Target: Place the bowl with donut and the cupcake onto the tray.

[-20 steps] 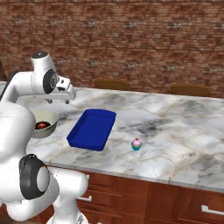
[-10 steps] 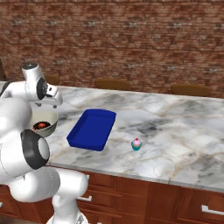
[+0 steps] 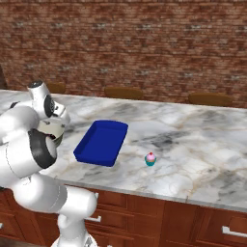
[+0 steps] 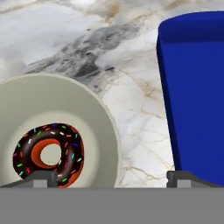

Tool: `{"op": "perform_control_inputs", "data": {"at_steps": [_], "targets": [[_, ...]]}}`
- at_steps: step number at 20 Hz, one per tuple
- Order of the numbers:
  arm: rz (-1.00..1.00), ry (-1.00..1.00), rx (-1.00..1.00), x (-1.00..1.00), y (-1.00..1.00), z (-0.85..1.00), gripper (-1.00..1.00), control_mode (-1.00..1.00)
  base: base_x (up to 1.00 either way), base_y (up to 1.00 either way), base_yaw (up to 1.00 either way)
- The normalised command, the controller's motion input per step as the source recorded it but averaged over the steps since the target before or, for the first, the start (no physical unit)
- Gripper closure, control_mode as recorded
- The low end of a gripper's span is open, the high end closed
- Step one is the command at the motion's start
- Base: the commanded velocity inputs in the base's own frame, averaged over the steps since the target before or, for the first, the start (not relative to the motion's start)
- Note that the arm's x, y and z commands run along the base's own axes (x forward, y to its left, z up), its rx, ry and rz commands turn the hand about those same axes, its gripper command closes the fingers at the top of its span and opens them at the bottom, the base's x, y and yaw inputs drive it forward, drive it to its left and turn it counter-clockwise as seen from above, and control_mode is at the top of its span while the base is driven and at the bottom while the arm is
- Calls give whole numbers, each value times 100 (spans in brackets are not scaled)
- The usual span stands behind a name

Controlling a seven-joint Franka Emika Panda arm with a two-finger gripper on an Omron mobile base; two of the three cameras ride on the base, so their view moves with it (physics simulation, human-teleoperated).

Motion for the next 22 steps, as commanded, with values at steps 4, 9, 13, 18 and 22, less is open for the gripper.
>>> {"op": "perform_control_inputs", "data": {"at_steps": [4,9,13,18,22], "targets": [[-6,1,3,9,-2,-52,-100,-100,0,0,0],[0,0,5,16,-4,-53,-100,-100,0,0,0],[0,0,5,13,-15,-38,-100,-100,0,0,0],[0,0,4,17,-2,-35,-100,-100,0,0,0],[0,-2,1,13,0,-18,100,-100,0,0,0]]}}
